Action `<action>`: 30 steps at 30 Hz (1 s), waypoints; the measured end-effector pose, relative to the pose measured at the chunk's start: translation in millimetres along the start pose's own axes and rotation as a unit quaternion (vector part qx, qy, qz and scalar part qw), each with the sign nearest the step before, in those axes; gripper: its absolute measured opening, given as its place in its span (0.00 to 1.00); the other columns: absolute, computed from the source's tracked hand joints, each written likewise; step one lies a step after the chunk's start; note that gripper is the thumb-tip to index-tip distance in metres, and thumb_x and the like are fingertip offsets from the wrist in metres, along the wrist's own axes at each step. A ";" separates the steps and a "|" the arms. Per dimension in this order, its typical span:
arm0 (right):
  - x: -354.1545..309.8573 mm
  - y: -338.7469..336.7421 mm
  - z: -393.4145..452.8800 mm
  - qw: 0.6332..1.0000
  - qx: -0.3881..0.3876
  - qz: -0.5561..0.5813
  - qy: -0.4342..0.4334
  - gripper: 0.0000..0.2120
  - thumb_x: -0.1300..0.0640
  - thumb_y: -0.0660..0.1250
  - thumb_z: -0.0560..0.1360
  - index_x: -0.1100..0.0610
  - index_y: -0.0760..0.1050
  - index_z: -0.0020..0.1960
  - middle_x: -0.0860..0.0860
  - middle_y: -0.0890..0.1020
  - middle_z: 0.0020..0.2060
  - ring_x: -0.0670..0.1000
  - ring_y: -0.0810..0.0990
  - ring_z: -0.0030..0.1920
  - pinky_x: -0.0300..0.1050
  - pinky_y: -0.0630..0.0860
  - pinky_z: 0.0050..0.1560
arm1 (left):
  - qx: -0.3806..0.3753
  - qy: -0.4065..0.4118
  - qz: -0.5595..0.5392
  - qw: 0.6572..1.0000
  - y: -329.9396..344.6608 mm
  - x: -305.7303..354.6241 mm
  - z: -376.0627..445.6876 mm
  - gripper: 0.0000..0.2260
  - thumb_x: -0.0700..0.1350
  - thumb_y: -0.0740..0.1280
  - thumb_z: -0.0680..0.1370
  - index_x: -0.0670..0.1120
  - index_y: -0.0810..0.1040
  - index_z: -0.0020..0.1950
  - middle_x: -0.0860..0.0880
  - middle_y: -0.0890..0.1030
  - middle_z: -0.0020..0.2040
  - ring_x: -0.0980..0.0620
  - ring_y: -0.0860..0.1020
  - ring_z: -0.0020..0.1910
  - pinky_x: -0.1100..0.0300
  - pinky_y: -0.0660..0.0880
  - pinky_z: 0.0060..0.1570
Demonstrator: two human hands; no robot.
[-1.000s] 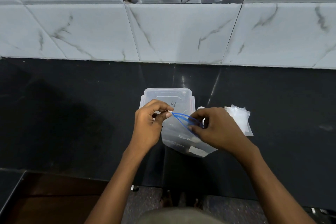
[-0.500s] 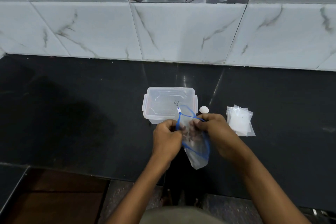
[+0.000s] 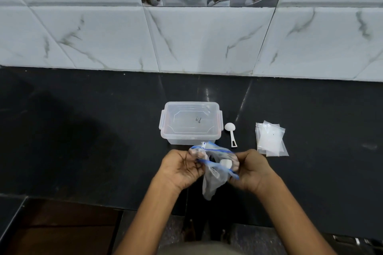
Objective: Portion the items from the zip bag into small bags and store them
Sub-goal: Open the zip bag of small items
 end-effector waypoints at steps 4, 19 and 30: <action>1.0 5.0 1.1 1.000 0.008 -0.009 -0.020 0.07 0.62 0.58 0.68 0.61 0.74 0.35 0.52 0.68 0.23 0.51 0.66 0.19 0.36 0.64 0.24 | -0.001 0.007 -0.066 0.998 -1.9 -1.1 14.2 0.08 0.33 0.52 0.66 0.45 0.66 0.35 0.48 0.64 0.29 0.50 0.63 0.23 0.60 0.63 0.26; 7.7 6.7 3.1 0.994 -0.074 0.010 -0.082 0.20 0.54 0.67 0.76 0.71 0.79 0.59 0.65 0.84 0.52 0.61 0.85 0.47 0.51 0.84 0.51 | 0.042 0.106 0.310 0.944 -3.5 3.5 22.1 0.23 0.53 0.67 0.81 0.31 0.82 0.57 0.32 0.83 0.56 0.42 0.83 0.48 0.51 0.79 0.52; 11.0 9.3 3.2 0.988 -0.025 0.108 -0.110 0.10 0.73 0.53 0.79 0.68 0.72 0.46 0.60 0.78 0.23 0.54 0.79 0.20 0.56 0.82 0.27 | -0.023 0.091 0.327 0.940 8.0 -4.1 20.2 0.10 0.35 0.73 0.74 0.41 0.80 0.54 0.45 0.84 0.46 0.51 0.82 0.43 0.58 0.78 0.45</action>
Point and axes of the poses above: each hand's wrist, its own z-axis towards the middle knuckle, its own y-axis out of the palm, x = y × z, the point moved 5 cm from there along z, towards the middle knuckle
